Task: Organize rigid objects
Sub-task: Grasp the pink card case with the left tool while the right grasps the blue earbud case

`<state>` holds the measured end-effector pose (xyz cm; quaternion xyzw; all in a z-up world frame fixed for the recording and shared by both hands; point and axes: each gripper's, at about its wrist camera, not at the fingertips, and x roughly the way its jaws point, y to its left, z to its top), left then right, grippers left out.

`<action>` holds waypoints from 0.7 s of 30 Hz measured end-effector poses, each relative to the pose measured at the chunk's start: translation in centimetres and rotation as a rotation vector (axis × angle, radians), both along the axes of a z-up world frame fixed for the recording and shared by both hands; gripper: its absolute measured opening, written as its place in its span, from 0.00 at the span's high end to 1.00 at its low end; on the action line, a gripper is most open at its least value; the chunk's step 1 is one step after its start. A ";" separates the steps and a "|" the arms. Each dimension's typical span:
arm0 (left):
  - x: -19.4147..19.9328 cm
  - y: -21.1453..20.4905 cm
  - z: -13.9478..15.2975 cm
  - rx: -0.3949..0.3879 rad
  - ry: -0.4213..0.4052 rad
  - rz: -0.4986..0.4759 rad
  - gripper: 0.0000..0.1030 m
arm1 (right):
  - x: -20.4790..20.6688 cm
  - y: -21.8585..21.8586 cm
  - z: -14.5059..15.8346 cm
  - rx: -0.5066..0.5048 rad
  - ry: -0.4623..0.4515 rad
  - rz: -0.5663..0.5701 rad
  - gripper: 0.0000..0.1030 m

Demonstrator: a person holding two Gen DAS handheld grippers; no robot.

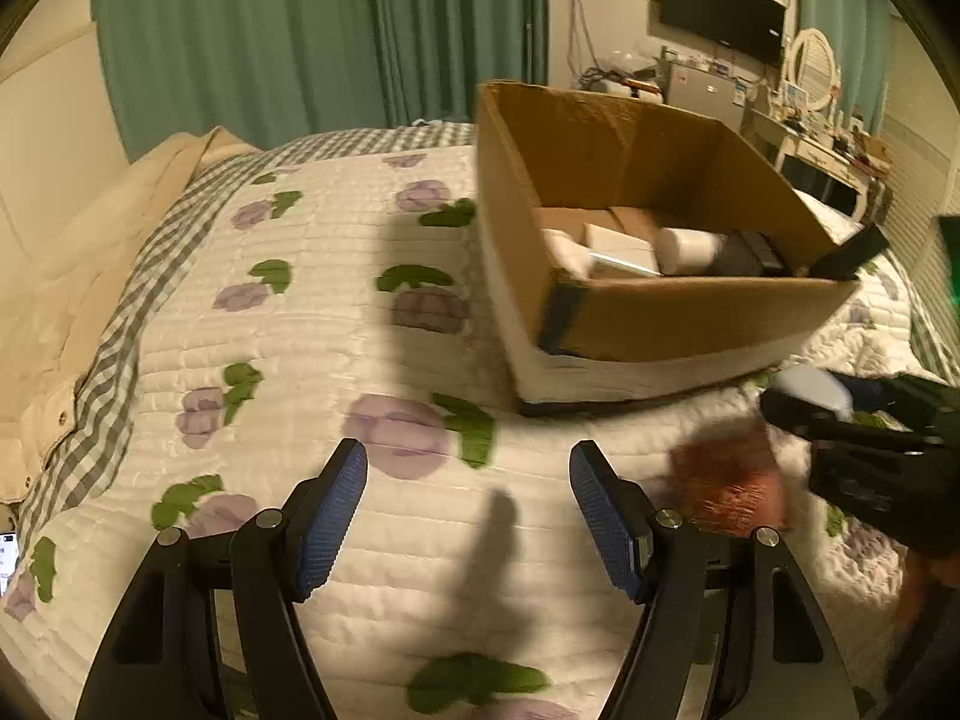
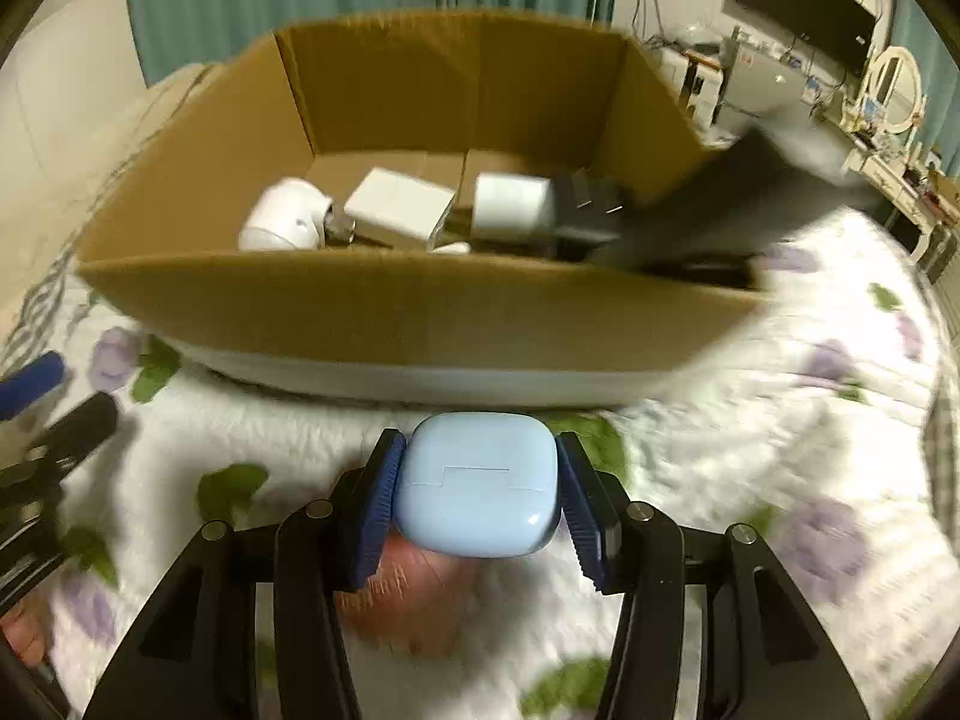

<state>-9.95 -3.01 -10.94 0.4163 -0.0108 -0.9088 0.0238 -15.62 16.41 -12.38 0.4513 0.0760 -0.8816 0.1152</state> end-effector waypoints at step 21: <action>-2.9 10.0 -5.6 0.170 -0.230 -0.161 0.24 | 4.6 6.3 4.0 -0.017 0.093 -0.095 0.51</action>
